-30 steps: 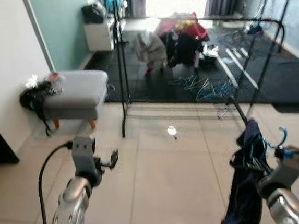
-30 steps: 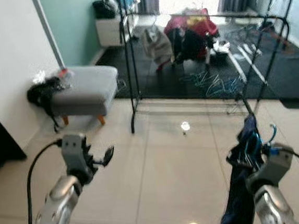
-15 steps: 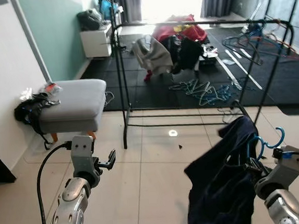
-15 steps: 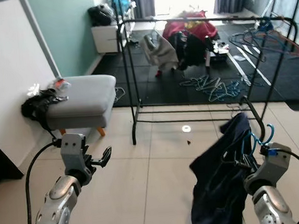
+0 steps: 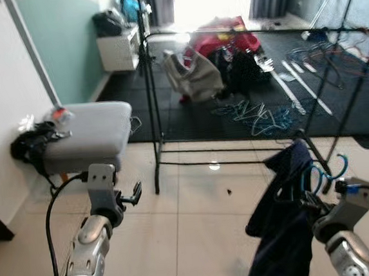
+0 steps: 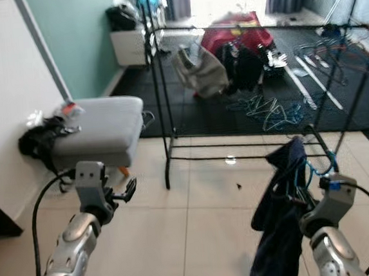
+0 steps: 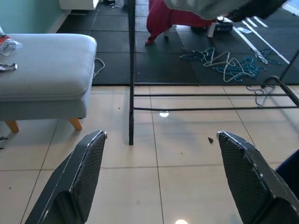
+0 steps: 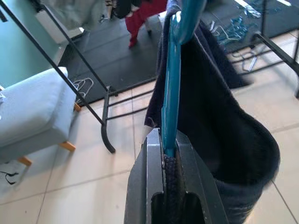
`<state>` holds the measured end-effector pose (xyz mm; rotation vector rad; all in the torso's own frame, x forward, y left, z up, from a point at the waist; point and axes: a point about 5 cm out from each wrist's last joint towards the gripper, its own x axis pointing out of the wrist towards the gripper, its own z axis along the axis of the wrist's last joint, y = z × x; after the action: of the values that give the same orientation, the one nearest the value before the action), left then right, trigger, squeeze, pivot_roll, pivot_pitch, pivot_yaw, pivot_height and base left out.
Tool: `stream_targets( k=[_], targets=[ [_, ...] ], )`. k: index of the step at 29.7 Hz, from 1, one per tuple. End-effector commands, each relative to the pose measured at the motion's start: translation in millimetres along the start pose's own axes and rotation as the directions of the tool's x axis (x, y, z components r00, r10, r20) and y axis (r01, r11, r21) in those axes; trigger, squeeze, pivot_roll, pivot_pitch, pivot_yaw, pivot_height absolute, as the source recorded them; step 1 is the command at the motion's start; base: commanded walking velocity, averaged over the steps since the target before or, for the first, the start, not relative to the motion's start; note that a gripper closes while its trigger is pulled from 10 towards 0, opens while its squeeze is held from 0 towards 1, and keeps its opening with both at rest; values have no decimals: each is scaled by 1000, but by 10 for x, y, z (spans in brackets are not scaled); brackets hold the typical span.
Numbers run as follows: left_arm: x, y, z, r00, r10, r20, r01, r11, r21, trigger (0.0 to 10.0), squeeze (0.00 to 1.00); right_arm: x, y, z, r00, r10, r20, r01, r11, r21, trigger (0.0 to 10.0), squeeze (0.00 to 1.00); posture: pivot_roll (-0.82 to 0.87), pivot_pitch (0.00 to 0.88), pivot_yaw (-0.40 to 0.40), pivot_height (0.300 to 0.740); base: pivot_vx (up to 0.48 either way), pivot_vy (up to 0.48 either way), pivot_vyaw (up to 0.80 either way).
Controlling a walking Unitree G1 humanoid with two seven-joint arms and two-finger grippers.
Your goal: Hang hanger
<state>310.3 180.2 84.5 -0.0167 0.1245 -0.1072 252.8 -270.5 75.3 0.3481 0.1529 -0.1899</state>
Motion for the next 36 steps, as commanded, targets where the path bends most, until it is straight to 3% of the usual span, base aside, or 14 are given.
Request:
stream_targets(
  k=[1,8,36],
  targets=[
    [-15,41,-38,1000,7,-19,-7,1000,17,10000,0,6,40,36,999,24,31,-24,1000,13,10000,0,-48,0,-31,740,386,0,0],
    [-14,35,-38,1000,3,-22,-3,1000,27,10000,0,9,37,29,999,26,29,-26,1000,17,10000,0,-46,0,-32,740,448,0,0],
    [-20,10,-32,1000,-2,-18,3,999,38,10000,0,8,39,24,999,36,26,-36,999,21,10000,0,-45,0,-36,740,300,-371,0]
  ],
)
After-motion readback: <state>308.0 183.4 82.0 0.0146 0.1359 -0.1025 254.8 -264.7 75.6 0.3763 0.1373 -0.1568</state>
